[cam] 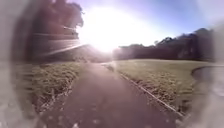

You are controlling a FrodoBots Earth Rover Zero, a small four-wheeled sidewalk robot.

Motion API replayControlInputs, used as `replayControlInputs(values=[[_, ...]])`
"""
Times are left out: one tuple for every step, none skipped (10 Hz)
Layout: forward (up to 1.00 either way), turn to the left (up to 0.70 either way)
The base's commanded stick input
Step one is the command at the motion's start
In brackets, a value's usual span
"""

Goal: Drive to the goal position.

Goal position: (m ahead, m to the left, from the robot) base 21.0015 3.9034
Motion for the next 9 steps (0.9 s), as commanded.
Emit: replayControlInputs(values=[[0.85,0.02],[0.85,0.02],[0.85,0.02],[0.85,0.02],[0.85,0.02],[0.85,0.02],[0.85,0.0],[0.85,0.0],[0.85,0.01]])
